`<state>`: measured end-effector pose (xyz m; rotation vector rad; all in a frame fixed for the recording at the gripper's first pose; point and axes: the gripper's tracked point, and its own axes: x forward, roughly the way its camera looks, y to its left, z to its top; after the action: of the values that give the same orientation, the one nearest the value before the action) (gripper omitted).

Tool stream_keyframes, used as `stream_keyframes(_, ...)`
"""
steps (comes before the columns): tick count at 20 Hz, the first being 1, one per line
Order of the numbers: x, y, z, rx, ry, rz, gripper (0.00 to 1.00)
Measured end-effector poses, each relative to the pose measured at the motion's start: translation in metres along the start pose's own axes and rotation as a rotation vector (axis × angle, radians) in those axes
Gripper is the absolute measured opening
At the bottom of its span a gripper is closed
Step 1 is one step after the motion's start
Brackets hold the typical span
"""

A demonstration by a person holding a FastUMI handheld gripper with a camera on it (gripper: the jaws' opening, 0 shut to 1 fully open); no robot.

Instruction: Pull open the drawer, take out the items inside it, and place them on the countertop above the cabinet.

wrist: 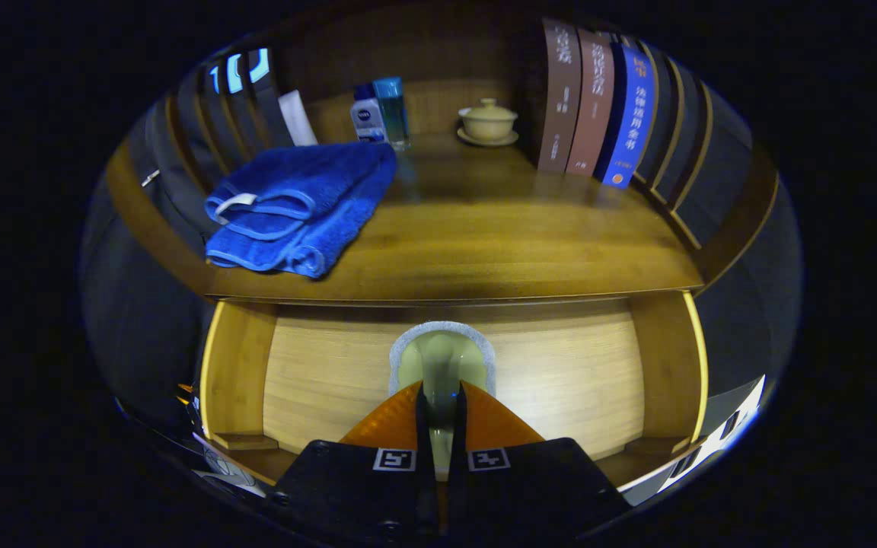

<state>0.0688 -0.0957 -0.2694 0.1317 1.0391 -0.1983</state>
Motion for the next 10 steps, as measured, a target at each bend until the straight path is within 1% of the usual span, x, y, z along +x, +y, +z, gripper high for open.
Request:
stream_keyframes(3, -0.024, 0.003, 0.019, 0.007, -0.084, 0.012, 0.1)
stream_keyframes(5, -0.03, 0.004, 0.039, 0.011, -0.131, 0.012, 0.1)
stream_keyframes(7, -0.027, 0.007, 0.062, 0.014, -0.158, 0.017, 0.1)
stream_keyframes(10, -0.011, 0.01, 0.102, 0.01, -0.179, 0.02, 0.1)
